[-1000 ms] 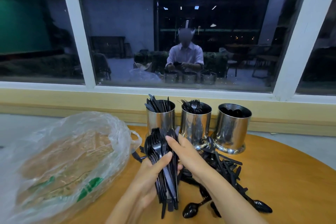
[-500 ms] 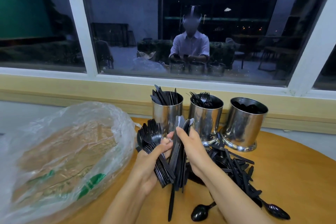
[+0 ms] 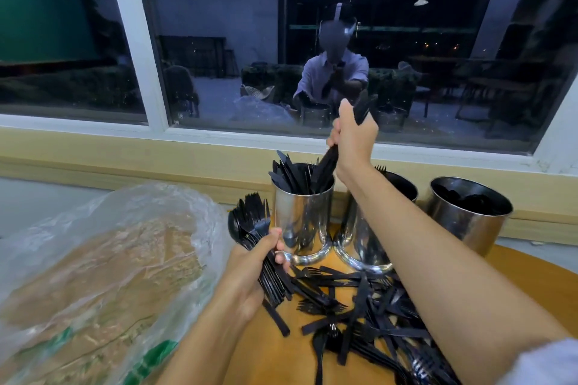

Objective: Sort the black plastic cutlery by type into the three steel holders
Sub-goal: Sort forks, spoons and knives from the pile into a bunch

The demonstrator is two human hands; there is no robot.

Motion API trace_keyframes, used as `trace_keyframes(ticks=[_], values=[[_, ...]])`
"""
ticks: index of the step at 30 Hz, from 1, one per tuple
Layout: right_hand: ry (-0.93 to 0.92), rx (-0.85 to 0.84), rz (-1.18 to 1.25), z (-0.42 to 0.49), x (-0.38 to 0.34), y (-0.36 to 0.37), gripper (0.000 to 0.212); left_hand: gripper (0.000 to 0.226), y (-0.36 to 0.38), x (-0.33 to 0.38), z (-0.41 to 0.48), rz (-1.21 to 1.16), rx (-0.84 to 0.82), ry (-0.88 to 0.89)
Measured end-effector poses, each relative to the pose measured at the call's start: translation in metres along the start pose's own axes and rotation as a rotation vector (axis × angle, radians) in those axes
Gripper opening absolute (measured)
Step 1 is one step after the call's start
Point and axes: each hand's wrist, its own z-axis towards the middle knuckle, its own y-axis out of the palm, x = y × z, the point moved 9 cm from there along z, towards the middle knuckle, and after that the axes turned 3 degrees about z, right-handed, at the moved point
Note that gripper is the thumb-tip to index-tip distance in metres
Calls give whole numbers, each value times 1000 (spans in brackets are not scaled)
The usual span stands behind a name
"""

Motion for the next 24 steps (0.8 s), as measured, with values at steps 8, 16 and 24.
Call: trace_keyframes(ticks=[8,16,24], values=[[175,-316,-667,10,108,23,22,13,12,9,16,27,-67,7],[-12,-479,-1218,12,76,35,69,20,29,16,7,12,-163,-26],[294,-757,-719,-121,25,9,43,22,49,8,-38,76,-239,-21]])
